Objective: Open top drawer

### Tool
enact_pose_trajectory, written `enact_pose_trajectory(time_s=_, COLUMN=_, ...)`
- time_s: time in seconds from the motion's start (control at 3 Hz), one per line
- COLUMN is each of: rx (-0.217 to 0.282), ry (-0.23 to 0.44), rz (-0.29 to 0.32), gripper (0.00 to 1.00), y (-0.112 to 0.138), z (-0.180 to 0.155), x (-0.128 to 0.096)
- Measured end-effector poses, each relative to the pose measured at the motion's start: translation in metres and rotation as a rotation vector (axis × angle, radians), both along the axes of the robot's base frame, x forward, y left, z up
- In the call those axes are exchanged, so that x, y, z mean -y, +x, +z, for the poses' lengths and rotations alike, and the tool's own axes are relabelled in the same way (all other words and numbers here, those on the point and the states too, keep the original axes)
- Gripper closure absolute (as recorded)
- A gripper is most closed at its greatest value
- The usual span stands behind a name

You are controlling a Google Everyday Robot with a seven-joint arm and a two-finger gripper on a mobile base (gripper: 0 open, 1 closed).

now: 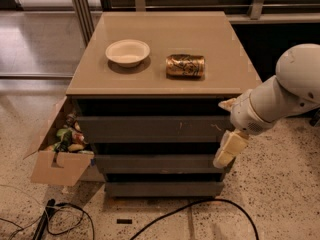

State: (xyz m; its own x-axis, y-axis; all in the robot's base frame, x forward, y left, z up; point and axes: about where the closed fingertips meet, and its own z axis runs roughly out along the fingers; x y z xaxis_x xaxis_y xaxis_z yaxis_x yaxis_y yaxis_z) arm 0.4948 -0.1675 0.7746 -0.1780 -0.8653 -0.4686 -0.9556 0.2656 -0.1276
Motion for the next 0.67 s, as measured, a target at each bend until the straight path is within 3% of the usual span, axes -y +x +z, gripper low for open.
enact_pose_trajectory(time_s=0.67, rx=0.032, ry=0.035, rz=0.007, gripper=0.0, y=0.029, z=-0.048, x=-0.015)
